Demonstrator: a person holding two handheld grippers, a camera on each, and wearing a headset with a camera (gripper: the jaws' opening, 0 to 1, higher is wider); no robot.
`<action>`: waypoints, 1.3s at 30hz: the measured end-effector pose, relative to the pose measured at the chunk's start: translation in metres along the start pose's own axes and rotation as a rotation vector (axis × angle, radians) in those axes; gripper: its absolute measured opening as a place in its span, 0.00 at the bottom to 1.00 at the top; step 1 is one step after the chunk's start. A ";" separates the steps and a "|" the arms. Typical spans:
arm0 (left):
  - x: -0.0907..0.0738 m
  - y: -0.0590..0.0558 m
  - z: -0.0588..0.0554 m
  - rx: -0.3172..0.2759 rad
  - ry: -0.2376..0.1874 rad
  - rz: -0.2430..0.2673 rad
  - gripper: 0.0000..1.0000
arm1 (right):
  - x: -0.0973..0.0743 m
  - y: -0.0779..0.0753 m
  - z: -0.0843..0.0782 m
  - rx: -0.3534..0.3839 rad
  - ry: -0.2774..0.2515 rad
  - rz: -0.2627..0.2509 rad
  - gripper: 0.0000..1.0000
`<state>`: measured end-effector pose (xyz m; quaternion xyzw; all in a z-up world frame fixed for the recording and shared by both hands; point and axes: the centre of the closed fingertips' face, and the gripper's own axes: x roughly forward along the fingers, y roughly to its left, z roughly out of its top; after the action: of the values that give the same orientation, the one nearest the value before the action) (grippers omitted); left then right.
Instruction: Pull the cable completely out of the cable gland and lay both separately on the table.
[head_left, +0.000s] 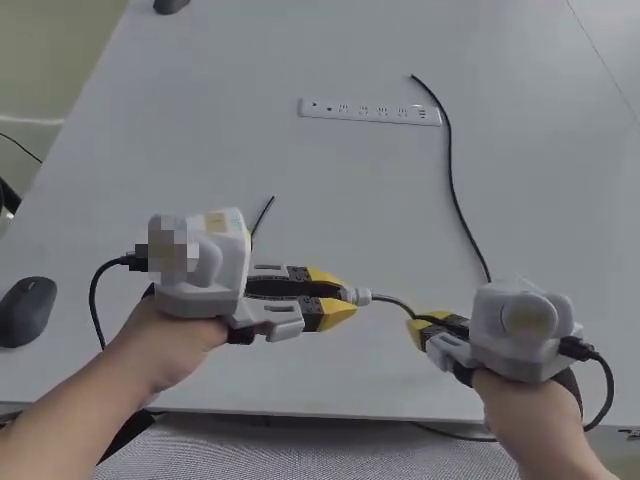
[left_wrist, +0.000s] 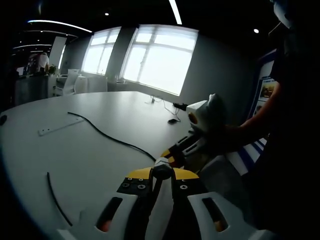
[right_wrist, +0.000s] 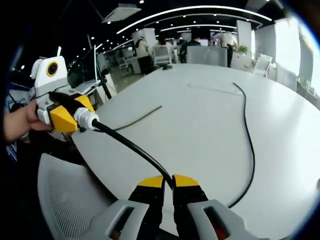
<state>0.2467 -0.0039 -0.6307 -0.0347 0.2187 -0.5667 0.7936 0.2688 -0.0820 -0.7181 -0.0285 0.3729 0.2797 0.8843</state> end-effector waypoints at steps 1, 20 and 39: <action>0.000 0.000 0.000 0.000 0.000 0.000 0.14 | 0.000 0.001 0.000 -0.001 0.000 0.000 0.00; -0.006 0.011 0.009 -0.017 -0.020 0.026 0.15 | -0.012 0.003 0.011 -0.066 -0.057 0.000 0.02; -0.008 0.008 0.006 -0.021 -0.010 0.036 0.15 | -0.035 0.049 0.050 -0.504 -0.097 0.054 0.15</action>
<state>0.2538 0.0049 -0.6248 -0.0419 0.2210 -0.5498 0.8044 0.2562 -0.0449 -0.6501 -0.2248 0.2491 0.3883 0.8583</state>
